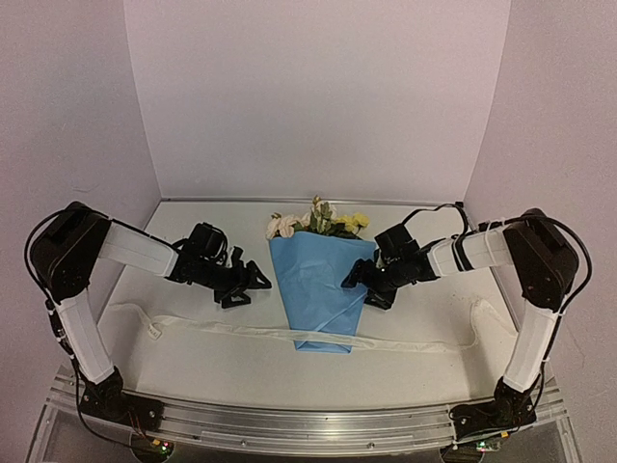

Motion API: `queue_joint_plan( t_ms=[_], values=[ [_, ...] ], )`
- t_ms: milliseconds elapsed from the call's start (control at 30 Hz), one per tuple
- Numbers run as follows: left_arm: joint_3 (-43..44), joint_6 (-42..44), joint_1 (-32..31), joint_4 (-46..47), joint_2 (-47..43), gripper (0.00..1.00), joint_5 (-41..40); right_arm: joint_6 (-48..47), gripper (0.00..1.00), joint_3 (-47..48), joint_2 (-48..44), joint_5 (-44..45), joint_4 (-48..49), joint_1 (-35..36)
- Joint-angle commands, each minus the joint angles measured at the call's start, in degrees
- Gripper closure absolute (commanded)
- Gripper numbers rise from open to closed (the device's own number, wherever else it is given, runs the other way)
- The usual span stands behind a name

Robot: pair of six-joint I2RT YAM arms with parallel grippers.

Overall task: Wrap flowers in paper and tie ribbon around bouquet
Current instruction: Move the folded bouquet to the ribbon.

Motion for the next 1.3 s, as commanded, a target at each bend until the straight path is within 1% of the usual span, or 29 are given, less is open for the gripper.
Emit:
queue_joint_plan(
  t_ms=[0,67,167,200,233,300,400,500,600,767,967,1067,1267],
  values=[
    [3.68,-2.05,0.16,7.69,4.09,0.19,5.98,2.64,0.24,0.46,3.47,-2.14,2.69,-0.65],
    [5.01,-2.81,0.11,8.78,5.96,0.19,6.76,3.06,0.29,1.08,4.19,-2.52,3.26,-0.67],
    [6.95,-3.53,0.11,9.50,8.90,0.19,7.09,3.44,0.40,2.25,4.88,-2.61,3.38,-0.83],
    [7.63,-3.73,0.11,9.57,9.74,0.19,7.14,3.43,0.46,2.66,5.13,-2.61,3.38,-0.92],
    [8.41,-3.95,0.11,9.65,10.82,0.19,7.30,3.40,0.50,3.17,5.37,-2.63,3.38,-1.06],
    [10.21,-4.11,0.16,9.42,12.62,0.20,7.19,3.38,0.62,4.07,6.08,-2.87,3.38,-1.41],
    [12.94,-4.16,0.11,8.28,15.41,0.22,6.38,3.08,0.75,5.73,7.25,-3.25,3.37,-1.72],
    [15.99,-4.12,0.11,6.62,17.58,0.25,4.39,2.01,0.83,7.47,8.00,-3.22,2.54,-1.75],
    [18.72,-3.88,0.10,4.44,19.08,0.30,1.64,0.07,0.89,9.39,8.32,-2.68,-0.55,-1.72],
    [22.54,-3.74,0.08,3.24,21.56,0.41,1.32,-3.14,0.94,12.01,8.16,-0.93,-5.70,-1.68],
    [27.74,-3.19,0.11,0.68,24.16,0.64,2.28,-5.66,0.98,17.78,9.77,0.22,-11.35,-1.72],
    [29.91,-3.22,0.09,-0.67,24.92,0.69,2.70,-6.14,0.99,20.33,10.52,0.76,-14.24,-1.72],
    [33.72,-3.14,0.30,-4.43,25.56,0.71,3.86,-6.50,1.00,25.29,11.77,1.85,-19.23,-1.72]
  ],
)
